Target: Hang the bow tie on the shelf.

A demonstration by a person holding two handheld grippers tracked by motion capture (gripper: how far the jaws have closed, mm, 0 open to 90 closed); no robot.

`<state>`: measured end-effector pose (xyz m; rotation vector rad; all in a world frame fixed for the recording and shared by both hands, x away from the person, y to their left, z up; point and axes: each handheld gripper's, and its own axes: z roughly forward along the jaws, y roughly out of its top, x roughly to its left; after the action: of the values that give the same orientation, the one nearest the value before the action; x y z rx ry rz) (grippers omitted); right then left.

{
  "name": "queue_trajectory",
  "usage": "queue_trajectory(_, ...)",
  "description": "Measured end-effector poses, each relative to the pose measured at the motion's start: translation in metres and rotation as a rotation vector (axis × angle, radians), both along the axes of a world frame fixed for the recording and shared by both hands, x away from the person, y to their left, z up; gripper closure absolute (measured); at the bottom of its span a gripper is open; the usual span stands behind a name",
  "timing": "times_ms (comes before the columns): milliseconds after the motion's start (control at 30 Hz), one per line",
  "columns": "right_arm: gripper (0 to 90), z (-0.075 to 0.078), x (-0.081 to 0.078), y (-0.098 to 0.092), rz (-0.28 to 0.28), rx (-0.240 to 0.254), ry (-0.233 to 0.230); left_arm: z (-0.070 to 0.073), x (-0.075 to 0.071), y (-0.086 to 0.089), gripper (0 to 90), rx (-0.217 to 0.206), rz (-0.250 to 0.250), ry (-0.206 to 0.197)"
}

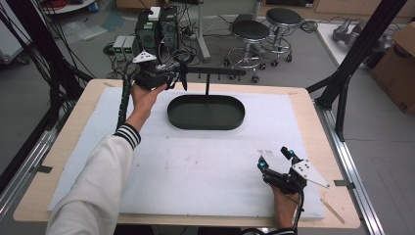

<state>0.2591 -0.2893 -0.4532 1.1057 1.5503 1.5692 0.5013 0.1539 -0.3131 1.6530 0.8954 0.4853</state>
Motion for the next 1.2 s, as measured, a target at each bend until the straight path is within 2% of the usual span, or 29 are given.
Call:
queue_trajectory(100,7.8,0.000,0.000,0.000,0.001,-0.001,0.000,-0.002,0.000,-0.001,87.9,0.018,0.000,0.002)
queue_trajectory(333,7.8,0.000,0.000,0.000,0.002,-0.003,0.001,-0.007,-0.001,-0.006,86.5,0.094,0.030,0.010)
queue_trajectory(533,7.8,0.000,0.000,0.000,0.001,-0.002,0.001,-0.010,-0.002,-0.007,77.9,0.148,0.056,0.010)
queue_trajectory(667,7.8,0.000,0.000,0.000,0.001,-0.007,-0.002,-0.014,-0.002,-0.006,72.3,0.164,0.077,0.018)
queue_trajectory(733,7.8,0.000,0.000,0.000,0.000,-0.008,-0.004,-0.015,-0.002,-0.004,69.9,0.178,0.074,0.031)
queue_trajectory(767,7.8,0.000,0.000,0.000,0.000,-0.008,-0.004,-0.016,-0.003,-0.004,69.0,0.197,0.091,0.047)
queue_trajectory(800,7.8,0.000,0.000,0.000,0.000,-0.009,-0.004,-0.016,-0.003,-0.005,66.9,0.213,0.112,0.060)
queue_trajectory(833,7.8,0.000,0.000,0.000,0.000,-0.007,-0.002,-0.016,-0.003,-0.005,60.3,0.217,0.122,0.062)
queue_trajectory(933,7.8,0.000,0.000,0.000,0.001,-0.010,-0.004,-0.016,-0.006,-0.004,44.5,0.257,0.134,0.037)
queue_trajectory(1000,7.7,0.000,0.000,0.000,0.001,-0.010,-0.005,-0.014,-0.009,-0.002,35.1,0.266,0.123,0.026)
queue_trajectory(1067,7.8,0.000,-0.001,0.000,0.006,-0.012,-0.013,-0.012,-0.015,0.001,25.0,0.265,0.117,0.002)
queue_trajectory(1133,7.7,0.000,-0.001,0.001,0.012,-0.012,-0.008,-0.010,-0.025,0.007,20.9,0.274,0.142,-0.031)
queue_trajectory(1200,7.8,-0.001,-0.003,0.002,0.006,-0.026,-0.029,-0.009,-0.037,0.016,18.4,0.265,0.144,-0.068)
